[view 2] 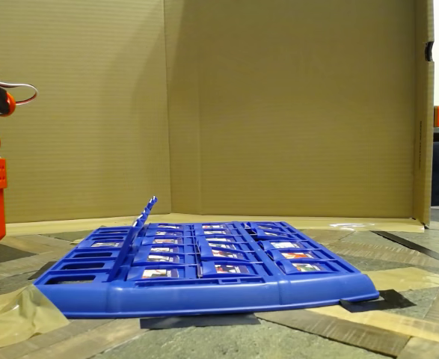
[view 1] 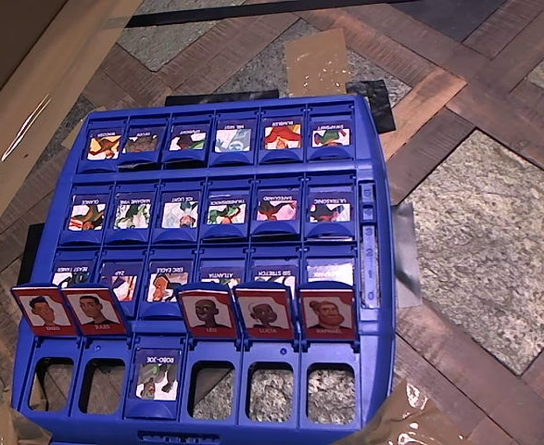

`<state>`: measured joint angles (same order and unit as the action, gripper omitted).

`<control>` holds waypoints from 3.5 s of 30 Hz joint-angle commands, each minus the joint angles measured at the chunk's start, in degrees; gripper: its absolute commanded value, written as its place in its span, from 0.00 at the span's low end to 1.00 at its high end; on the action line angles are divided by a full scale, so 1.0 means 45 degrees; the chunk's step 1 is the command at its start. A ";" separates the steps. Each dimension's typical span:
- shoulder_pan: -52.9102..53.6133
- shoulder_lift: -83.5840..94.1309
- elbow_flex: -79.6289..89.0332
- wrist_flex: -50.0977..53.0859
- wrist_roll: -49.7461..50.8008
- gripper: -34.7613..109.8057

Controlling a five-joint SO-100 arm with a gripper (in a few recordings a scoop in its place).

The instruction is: Flip A5.

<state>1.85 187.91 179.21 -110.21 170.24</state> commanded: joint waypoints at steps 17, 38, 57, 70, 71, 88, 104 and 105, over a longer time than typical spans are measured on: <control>0.0059 0.0039 0.0020 -0.0039 0.0039 0.24; 0.0059 0.0039 0.0020 -0.0039 0.0039 0.24; 0.0059 0.0078 0.0039 -0.0039 -0.0137 0.24; 0.0117 -0.0020 -0.0410 0.3438 -0.0859 0.24; 0.0137 -0.0020 -0.0469 0.3887 -0.0879 0.24; 0.2617 -0.3398 -0.2891 1.2168 -0.0547 0.24; 0.4824 -0.8652 -0.6133 1.8047 -0.0977 0.24; 0.4902 -0.9023 -0.6465 1.8457 -0.1035 0.24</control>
<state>22.94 150.56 155.04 -30.32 166.38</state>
